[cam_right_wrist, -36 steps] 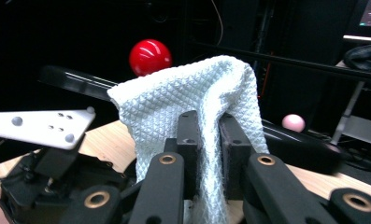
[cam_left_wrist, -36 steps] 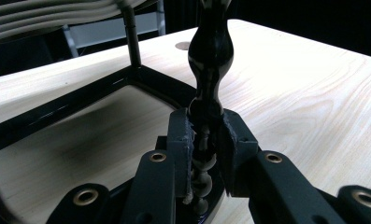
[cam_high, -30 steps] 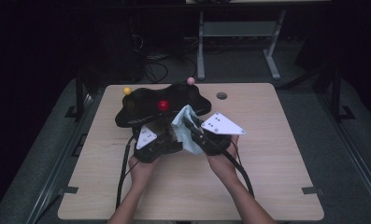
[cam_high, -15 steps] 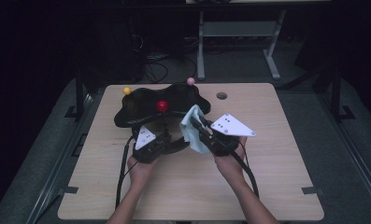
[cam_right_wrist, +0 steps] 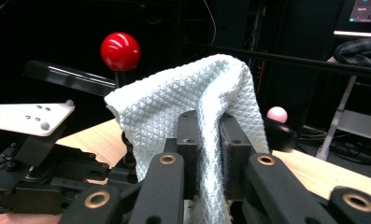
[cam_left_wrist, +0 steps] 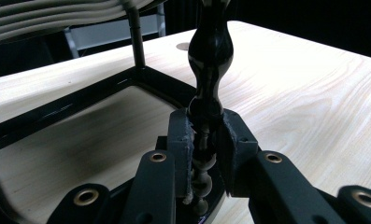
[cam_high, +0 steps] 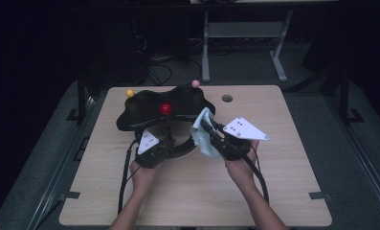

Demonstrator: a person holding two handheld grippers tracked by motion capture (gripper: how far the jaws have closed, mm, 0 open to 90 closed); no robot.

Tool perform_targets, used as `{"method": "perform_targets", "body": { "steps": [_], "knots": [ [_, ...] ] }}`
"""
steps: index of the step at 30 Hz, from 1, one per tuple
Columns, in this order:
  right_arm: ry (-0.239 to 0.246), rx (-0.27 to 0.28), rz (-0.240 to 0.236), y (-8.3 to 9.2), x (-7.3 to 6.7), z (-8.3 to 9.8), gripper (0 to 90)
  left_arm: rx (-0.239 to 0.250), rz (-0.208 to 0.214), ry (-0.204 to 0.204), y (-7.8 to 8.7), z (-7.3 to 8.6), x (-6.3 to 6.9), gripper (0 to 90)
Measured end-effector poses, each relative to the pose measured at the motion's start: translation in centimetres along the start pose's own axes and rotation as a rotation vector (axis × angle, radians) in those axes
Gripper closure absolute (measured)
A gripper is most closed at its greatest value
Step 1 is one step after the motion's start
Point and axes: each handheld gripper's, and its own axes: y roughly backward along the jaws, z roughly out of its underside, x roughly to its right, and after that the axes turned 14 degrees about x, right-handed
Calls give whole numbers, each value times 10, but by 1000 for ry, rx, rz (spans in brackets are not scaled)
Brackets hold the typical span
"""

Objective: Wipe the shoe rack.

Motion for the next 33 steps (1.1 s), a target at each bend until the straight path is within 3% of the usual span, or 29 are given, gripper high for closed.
{"method": "perform_targets", "body": {
  "steps": [5,7,21,33],
  "knots": [
    [-35,-18,56,3,22,4,809,-1,0,-4,2,0,1,761],
    [-36,-23,62,3,25,5,809,2,0,-6,3,0,1,761],
    [-62,-54,49,2,30,13,809,-6,-2,-2,15,1,1,760],
    [-108,-158,26,-6,27,52,808,-1,-32,-10,22,2,3,758]
  ]
}}
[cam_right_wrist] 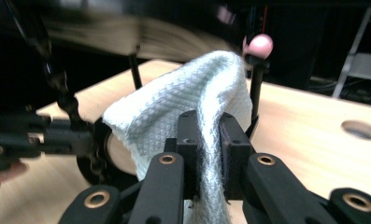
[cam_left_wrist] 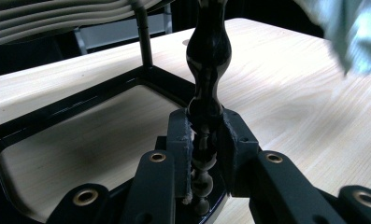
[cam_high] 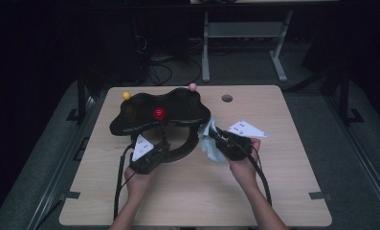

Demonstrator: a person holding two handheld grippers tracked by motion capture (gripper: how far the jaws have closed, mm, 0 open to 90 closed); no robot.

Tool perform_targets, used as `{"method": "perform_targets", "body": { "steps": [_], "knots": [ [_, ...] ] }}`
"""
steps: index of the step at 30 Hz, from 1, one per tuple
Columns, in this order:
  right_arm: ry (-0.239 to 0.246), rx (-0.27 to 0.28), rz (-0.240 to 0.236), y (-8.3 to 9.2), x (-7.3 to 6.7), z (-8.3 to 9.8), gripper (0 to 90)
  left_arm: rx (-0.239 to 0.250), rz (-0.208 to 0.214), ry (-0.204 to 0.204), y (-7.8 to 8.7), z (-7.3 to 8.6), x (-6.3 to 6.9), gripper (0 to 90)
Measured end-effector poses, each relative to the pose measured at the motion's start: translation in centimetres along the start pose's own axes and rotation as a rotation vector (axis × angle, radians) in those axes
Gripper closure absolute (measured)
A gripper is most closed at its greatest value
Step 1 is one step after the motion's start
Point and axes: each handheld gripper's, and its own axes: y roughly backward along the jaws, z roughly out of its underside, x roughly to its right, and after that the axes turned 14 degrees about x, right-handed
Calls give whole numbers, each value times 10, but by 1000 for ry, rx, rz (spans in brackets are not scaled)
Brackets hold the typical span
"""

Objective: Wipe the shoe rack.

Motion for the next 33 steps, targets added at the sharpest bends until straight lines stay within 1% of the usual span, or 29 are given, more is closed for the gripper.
{"method": "perform_targets", "body": {
  "steps": [4,6,9,11,14,17,19,20,23,27,29,30,31,33],
  "knots": [
    [-1,-32,-10,-5,-2,11,808,0,-3,11,1,0,1,759],
    [-4,-46,-15,-7,-4,16,808,-5,2,4,2,0,0,759],
    [-1,-77,-27,-12,-7,24,808,-5,1,13,6,0,1,759],
    [4,-98,-40,-17,-10,30,808,-5,-3,11,9,0,1,759],
    [15,-139,-63,-27,-15,40,807,-2,-17,5,13,1,2,758],
    [30,-192,-83,-40,-21,53,807,3,-27,5,18,2,3,759],
    [44,-215,-81,-50,-23,60,806,4,-28,4,21,2,3,759],
    [38,-227,-76,-54,-23,63,806,3,-28,2,23,2,4,759],
    [46,-265,-73,-65,-24,72,806,1,-29,0,28,3,3,759],
    [56,-289,-93,-69,-29,80,806,-5,-35,-3,36,3,0,758],
    [77,-306,-105,-69,-36,82,806,-9,-43,3,39,3,-2,757],
    [88,-316,-109,-69,-39,83,808,-12,-50,-4,41,3,-4,756],
    [92,-328,-117,-69,-42,84,810,-12,-59,-2,42,3,-5,756],
    [99,-334,-123,-69,-48,84,816,-13,-71,1,45,3,-7,756]
  ]
}}
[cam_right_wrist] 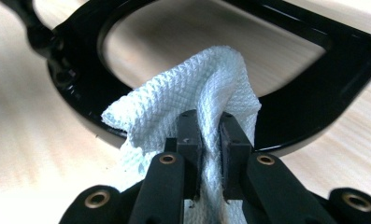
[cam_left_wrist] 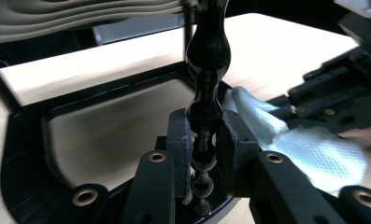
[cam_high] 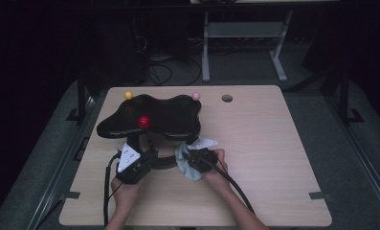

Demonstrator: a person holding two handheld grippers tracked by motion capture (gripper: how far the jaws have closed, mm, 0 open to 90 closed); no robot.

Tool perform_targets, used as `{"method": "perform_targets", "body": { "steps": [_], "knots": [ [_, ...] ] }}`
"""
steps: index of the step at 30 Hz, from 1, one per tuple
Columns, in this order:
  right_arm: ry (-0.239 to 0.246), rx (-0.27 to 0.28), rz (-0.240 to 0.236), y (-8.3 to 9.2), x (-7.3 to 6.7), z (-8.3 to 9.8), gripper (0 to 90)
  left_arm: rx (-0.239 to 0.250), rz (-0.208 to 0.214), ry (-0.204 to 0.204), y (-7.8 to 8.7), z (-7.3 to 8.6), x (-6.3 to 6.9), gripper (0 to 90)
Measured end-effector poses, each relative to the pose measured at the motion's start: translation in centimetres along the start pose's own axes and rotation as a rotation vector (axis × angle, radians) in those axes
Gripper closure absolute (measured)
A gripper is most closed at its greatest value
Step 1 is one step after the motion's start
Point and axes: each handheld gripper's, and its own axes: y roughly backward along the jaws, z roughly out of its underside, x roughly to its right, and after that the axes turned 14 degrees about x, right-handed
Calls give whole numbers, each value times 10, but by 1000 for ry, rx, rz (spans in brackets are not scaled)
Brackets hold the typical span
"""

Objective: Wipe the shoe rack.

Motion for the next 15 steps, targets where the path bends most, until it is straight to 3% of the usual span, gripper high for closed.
{"method": "perform_targets", "body": {
  "steps": [8,11,15],
  "knots": [
    [49,-25,-42,-1,-25,3,822,7,-54,5,7,3,-13,755],
    [73,-19,-46,0,-33,7,819,9,-57,2,8,3,-15,756],
    [47,2,-42,2,-28,4,817,11,-60,7,8,3,-15,756]
  ]
}}
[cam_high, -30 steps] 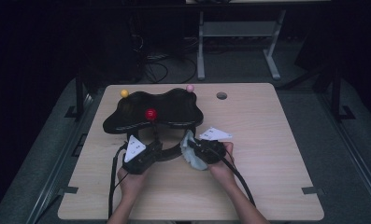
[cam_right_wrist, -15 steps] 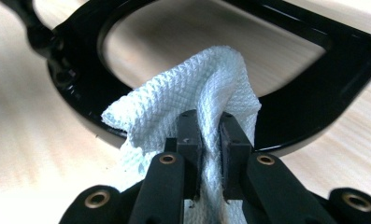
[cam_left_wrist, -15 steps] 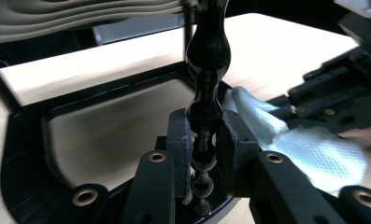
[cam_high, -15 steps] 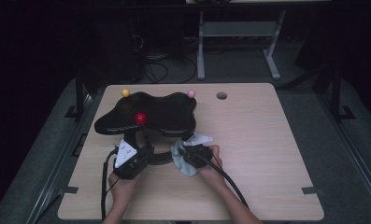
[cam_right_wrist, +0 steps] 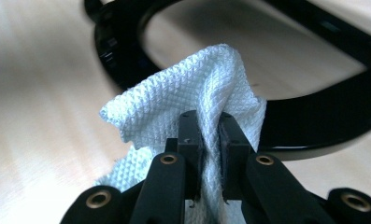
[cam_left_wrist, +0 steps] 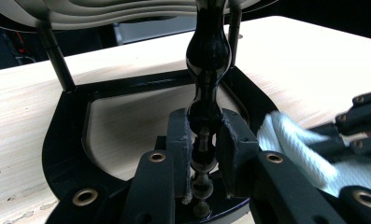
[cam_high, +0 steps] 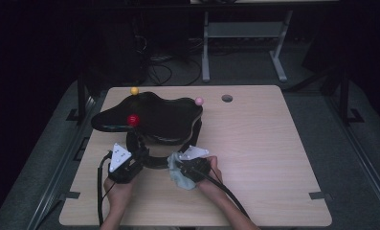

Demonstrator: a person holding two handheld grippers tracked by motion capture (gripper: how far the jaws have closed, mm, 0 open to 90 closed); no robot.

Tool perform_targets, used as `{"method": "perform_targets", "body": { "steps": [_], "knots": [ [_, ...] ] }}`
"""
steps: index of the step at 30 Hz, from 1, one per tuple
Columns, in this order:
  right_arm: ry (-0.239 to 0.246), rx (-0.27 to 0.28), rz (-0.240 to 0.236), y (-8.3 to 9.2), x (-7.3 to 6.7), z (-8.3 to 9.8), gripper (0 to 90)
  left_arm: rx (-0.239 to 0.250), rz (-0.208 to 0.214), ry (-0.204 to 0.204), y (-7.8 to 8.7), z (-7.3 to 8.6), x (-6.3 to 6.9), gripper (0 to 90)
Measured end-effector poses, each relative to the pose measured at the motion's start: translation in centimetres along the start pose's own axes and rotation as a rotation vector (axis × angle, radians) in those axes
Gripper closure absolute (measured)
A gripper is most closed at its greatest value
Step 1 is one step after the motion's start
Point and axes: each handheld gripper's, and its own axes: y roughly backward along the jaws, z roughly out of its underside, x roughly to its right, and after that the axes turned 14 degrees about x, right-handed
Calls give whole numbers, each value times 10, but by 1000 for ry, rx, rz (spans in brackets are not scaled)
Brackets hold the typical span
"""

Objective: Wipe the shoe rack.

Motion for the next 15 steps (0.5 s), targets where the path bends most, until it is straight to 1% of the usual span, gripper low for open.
{"method": "perform_targets", "body": {
  "steps": [3,4,6,8,9,10,11,13,14,15],
  "knots": [
    [-27,21,34,0,13,-4,811,1,4,1,0,0,0,757],
    [-45,27,46,-2,18,-6,810,2,5,0,1,0,0,756],
    [-67,32,71,-5,29,-8,808,3,11,-2,1,0,-1,756],
    [-89,24,80,-11,35,-6,809,4,18,-3,1,1,-1,756],
    [-97,19,74,-12,37,-5,810,3,21,-5,1,1,-1,757],
    [-93,20,75,-12,36,-5,813,3,23,-5,1,0,-2,757],
    [-78,12,79,-12,35,-6,815,4,21,-8,1,1,-2,757],
    [-76,7,71,-12,32,-6,818,3,16,-5,2,1,-4,757],
    [-70,4,70,-11,30,-6,819,2,7,0,2,1,-5,756],
    [-68,2,62,-11,27,-6,820,0,3,-1,2,1,-7,756]
  ]
}}
